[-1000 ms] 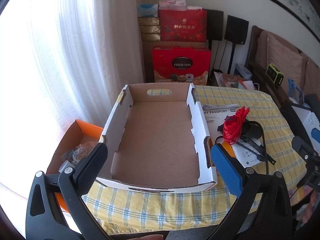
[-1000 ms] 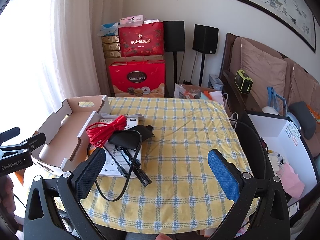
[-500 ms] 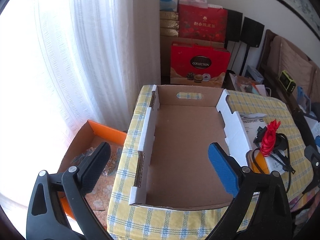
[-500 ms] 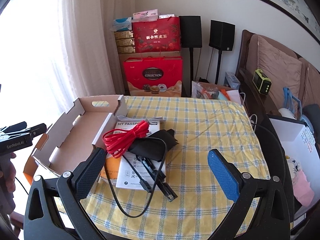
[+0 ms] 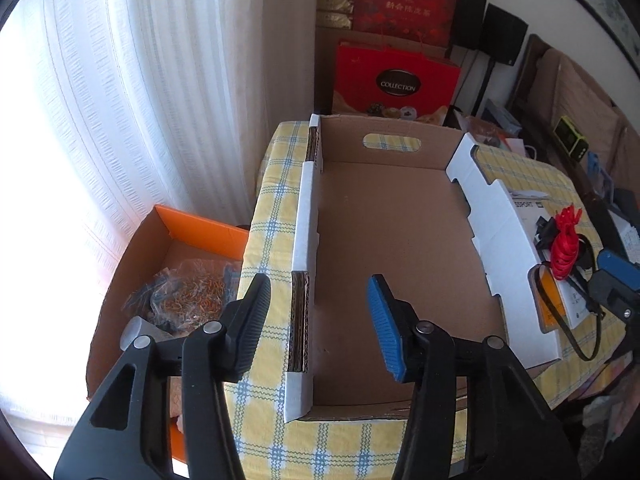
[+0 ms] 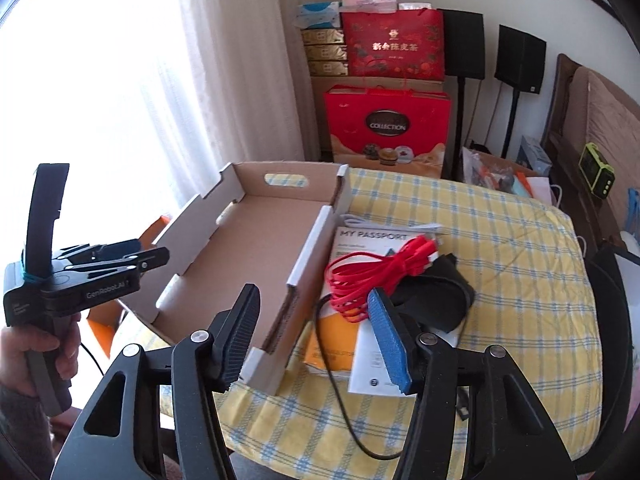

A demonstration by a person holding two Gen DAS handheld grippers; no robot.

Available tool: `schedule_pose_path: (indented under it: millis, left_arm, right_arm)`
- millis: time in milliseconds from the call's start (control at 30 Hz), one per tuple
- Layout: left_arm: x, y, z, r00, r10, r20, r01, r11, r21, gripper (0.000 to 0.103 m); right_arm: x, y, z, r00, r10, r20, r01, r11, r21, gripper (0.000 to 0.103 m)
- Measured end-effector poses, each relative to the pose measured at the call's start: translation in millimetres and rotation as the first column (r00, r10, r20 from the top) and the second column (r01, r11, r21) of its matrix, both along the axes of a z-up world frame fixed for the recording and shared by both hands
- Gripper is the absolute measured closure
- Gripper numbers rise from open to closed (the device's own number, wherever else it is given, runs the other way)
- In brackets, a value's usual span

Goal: Organize objects
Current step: 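Grip the tray's side wall with the left tool while the right tool approaches the red cable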

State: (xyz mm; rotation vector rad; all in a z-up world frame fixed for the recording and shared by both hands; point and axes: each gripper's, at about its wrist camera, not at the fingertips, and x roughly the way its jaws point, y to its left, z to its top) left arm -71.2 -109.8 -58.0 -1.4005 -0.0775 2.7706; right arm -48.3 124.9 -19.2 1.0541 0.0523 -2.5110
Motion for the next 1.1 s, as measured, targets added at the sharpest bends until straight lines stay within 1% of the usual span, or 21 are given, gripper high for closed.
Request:
schedule_pose_path:
  millis: [100,167,233,333,367,500,533,567,600,800,1100]
  left_arm:
    - [-1,-1,-6,1.0,-0.011,0.02,0.011,1.0,0.022,0.066]
    - [-1,-3,-10,0.999,-0.022,0.036,0.02,0.999,0.04,0.072]
    - [-1,-3,-12,0.999,-0.016,0.037,0.015,0.999,0.033,0.077]
    - [0,-4,-15,0.999,-0.014,0.037,0.013,0.999,0.031,0.081]
    - [1,-5,-15,0.999,-0.012,0.036,0.011,0.999,0.032,0.082]
    - [1,-5,-14,0.999,-0.011,0.032,0.01,0.999,0.032,0.083]
    - [1,-4,-14,0.999,-0.01,0.031,0.01,1.0,0.028,0.083]
    - [2,-4,-14,0.999,-0.008,0.032,0.008,1.0,0.026,0.083]
    - [2,-3,-14,0.999,-0.008,0.035,0.007,1.0,0.027,0.083]
    - [2,7,-12,0.998,-0.035,0.043,0.034,0.999,0.02,0.083]
    - [3,36,-11,0.995,-0.087,0.041,0.085,0.996,0.035,0.083]
  right_arm:
    - [-1,-15,-10,0.999,0.029,0.035,-0.029,1.0,0.001,0.051]
    - [-1,-21,-18,0.997,0.039,0.064,-0.039,0.999,-0.008,0.056]
    - [-1,-25,-26,0.995,0.048,0.091,-0.046,0.999,-0.017,0.059]
    - [-1,-31,-36,0.991,0.058,0.118,-0.057,0.998,-0.012,0.061]
    - [-1,-33,-39,0.99,0.063,0.126,-0.062,0.998,-0.012,0.064]
    - [-1,-36,-47,0.988,0.061,0.139,-0.063,0.998,0.008,0.067]
    - [-2,-35,-48,0.988,0.06,0.142,-0.061,0.998,0.005,0.069]
    - [-2,-34,-48,0.988,0.057,0.143,-0.058,0.998,0.006,0.073]
    - [-2,-33,-48,0.988,0.054,0.141,-0.056,0.998,0.009,0.075]
    - [0,-26,-45,0.989,0.036,0.145,-0.039,0.999,0.015,0.075]
    - [2,5,-41,0.988,-0.011,0.153,0.011,1.0,0.005,0.076]
